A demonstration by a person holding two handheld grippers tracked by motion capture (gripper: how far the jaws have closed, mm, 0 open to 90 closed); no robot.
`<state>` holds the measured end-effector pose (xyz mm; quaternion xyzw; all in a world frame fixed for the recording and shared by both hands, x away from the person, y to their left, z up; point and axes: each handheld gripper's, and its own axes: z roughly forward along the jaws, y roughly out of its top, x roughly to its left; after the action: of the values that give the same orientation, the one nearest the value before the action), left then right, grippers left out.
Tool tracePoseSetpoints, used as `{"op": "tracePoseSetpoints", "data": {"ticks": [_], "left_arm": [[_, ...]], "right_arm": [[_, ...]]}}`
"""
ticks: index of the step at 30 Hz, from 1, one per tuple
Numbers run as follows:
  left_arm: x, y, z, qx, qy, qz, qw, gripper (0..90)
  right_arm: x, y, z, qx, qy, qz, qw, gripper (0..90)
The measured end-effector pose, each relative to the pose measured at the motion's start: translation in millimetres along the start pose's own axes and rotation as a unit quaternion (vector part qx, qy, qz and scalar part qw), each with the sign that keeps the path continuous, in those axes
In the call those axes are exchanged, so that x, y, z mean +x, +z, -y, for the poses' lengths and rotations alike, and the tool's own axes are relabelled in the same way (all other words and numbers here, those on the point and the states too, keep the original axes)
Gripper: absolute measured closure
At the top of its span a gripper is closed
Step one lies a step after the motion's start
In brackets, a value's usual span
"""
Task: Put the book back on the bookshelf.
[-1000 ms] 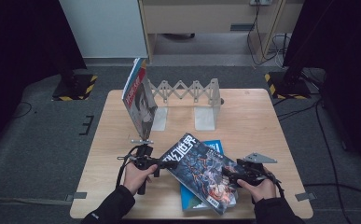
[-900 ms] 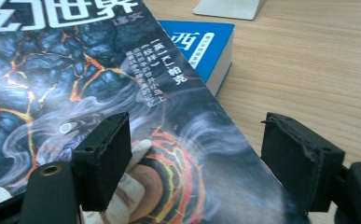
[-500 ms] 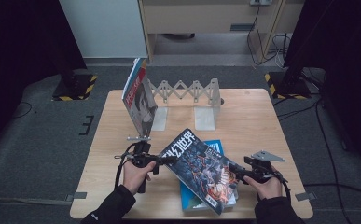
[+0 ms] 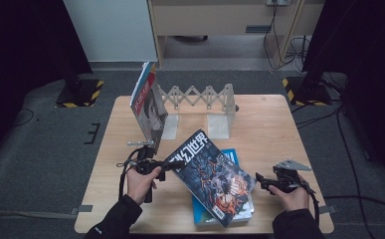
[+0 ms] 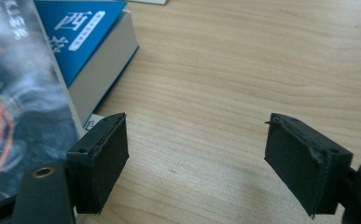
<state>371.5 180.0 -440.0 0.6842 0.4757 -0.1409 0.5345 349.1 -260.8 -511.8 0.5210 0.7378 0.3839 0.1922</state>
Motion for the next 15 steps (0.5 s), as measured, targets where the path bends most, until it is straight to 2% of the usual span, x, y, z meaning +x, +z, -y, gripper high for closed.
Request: {"op": "tracePoseSetpoints", "data": {"ticks": [6,12,15], "left_arm": [[-3.9,-4.8,-5.8,-0.007,-0.002,0.009,0.9999,78.2],[-9.3,-9.9,-14.3,-0.019,0.001,0.020,0.9996,80.4],[-12.3,-12.3,-19.0,-0.026,0.001,0.025,0.9993,81.4]], "right_arm": [[-5.1,4.6,3.6,0.026,-0.004,0.011,0.9996,20.0],[-16.5,12.4,7.8,0.064,-0.010,0.032,0.9974,19.1],[-18.5,13.6,8.4,0.067,-0.011,0.035,0.9971,18.8]]}}
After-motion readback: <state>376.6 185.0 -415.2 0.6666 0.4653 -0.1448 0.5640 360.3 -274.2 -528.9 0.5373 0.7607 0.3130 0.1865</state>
